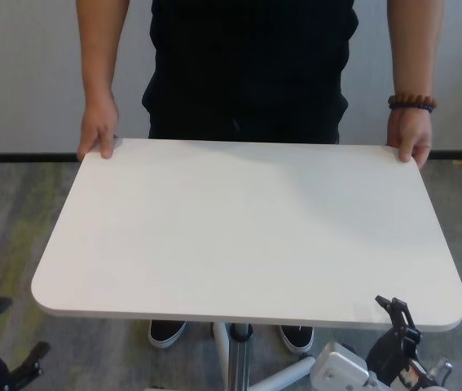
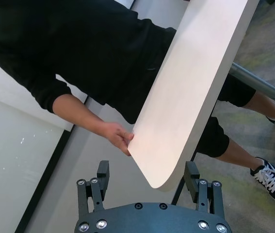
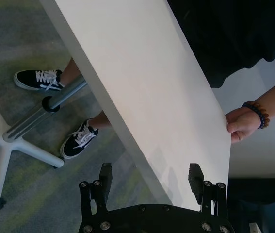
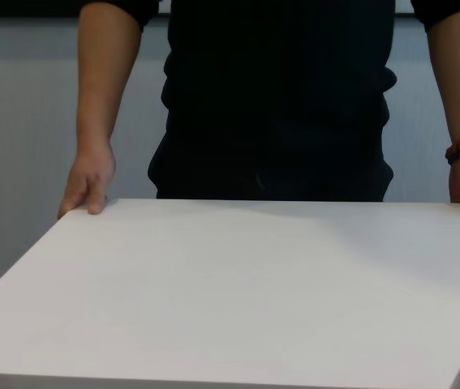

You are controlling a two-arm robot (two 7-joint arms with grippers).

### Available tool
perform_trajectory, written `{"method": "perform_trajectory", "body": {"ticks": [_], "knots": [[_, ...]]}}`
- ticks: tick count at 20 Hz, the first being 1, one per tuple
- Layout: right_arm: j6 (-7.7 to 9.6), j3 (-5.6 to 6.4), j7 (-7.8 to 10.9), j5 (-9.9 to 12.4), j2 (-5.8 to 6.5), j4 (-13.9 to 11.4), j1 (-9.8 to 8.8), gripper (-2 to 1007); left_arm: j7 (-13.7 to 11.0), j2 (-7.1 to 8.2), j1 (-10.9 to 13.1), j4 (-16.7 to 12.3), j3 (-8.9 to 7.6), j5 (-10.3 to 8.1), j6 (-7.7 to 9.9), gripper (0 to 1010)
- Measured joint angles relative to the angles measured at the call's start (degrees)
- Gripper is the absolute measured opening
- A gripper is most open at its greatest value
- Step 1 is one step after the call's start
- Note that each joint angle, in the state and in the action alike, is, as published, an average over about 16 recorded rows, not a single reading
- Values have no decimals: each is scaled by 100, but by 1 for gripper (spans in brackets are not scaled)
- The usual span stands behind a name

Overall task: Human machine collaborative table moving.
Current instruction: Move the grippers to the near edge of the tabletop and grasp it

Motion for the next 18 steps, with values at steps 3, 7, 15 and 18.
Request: {"method": "perform_trajectory", "body": {"ticks": [3, 7, 15, 18], "knots": [[-76, 49, -1, 11, -23, 8, -36, 1001, -3, 4, -1, -3, -2, -19, 8, 1001], [-164, 102, -5, 27, -46, 12, -79, 1001, -27, 11, 4, -33, -22, -85, 79, 1001], [-260, 148, -10, 59, -67, 21, -115, 1001, -111, -67, 32, -169, -115, -103, 505, 1001], [-246, 145, -11, 58, -65, 19, -113, 1001, -220, -121, 38, -214, -128, -37, 762, 1001]]}}
